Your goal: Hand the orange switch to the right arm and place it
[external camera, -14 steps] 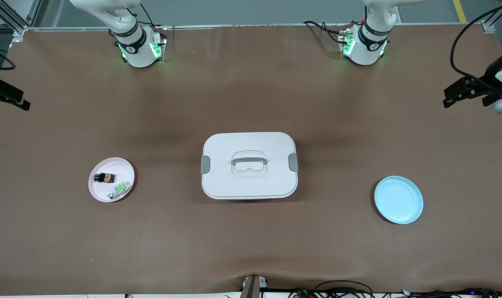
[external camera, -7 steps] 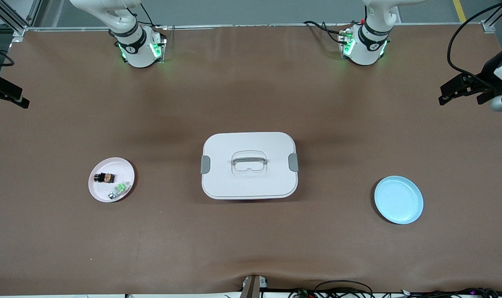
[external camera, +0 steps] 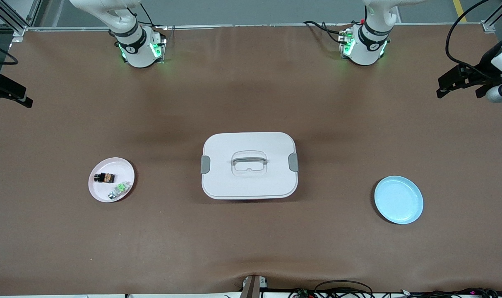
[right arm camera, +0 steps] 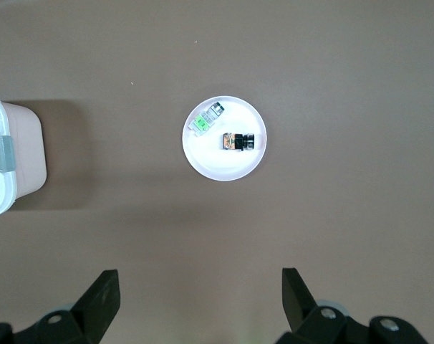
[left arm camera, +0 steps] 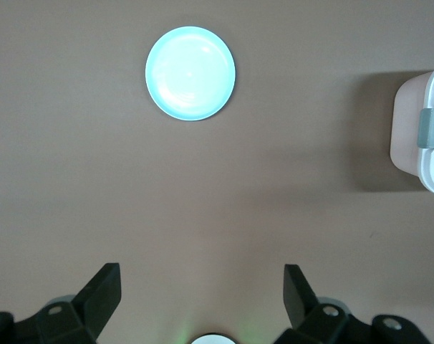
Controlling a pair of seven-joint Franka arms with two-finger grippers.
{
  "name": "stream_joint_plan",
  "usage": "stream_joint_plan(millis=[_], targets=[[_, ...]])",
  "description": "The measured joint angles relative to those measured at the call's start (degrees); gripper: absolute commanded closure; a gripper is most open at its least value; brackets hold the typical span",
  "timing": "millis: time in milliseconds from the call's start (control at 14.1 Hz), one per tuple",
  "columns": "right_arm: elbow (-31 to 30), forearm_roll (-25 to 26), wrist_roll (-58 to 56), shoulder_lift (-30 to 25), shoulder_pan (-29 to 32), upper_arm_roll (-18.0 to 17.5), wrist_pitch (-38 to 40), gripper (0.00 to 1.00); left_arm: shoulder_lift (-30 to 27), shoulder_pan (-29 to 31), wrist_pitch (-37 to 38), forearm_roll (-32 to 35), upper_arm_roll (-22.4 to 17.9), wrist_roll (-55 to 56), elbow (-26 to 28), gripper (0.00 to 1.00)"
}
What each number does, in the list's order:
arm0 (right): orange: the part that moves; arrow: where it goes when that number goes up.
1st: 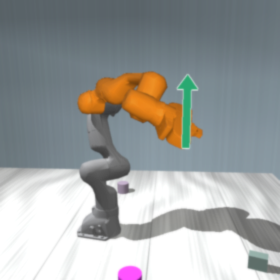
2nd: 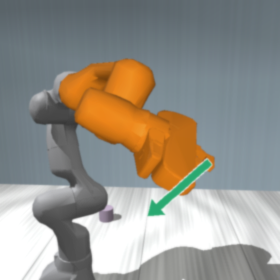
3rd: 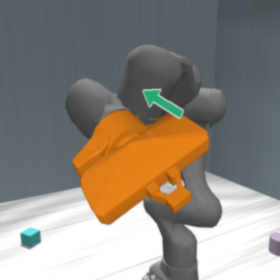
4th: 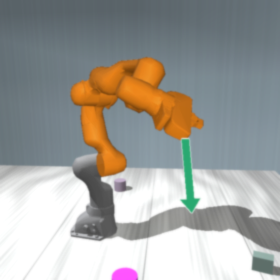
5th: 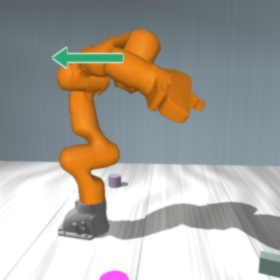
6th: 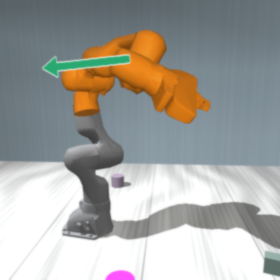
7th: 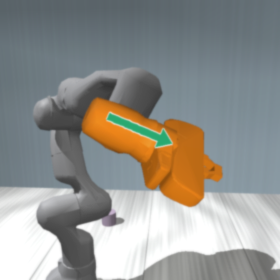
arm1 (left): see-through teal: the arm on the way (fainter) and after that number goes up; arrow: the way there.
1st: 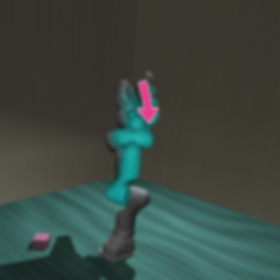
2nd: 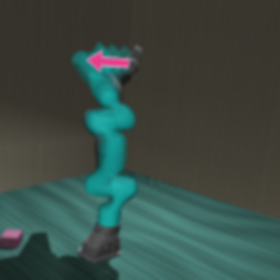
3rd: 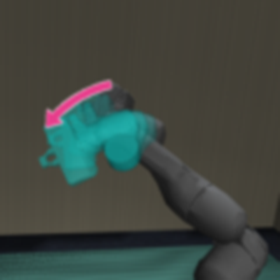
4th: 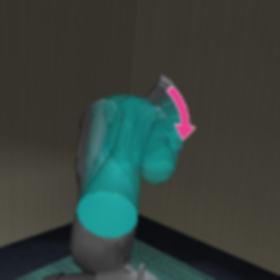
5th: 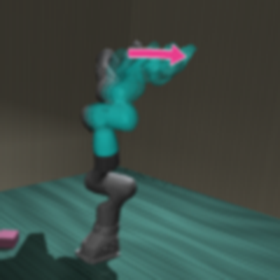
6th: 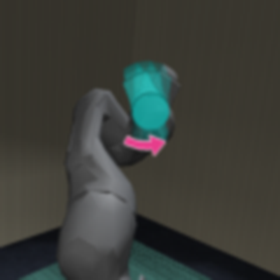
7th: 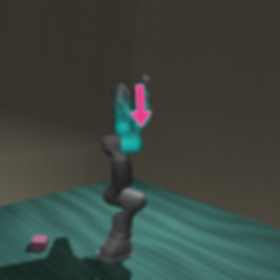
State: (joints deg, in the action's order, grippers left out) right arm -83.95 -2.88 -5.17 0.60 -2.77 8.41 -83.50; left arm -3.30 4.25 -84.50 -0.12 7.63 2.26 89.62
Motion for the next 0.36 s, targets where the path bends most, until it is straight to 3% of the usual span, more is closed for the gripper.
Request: stream_joint_plan(millis=[355], targets=[[0.00,0.00,0.00,-0.10,-0.06,-0.10,0.95,0.00,0.00,0.04,0.02,0.00,0.00,0.00,-0.44,0.00]])
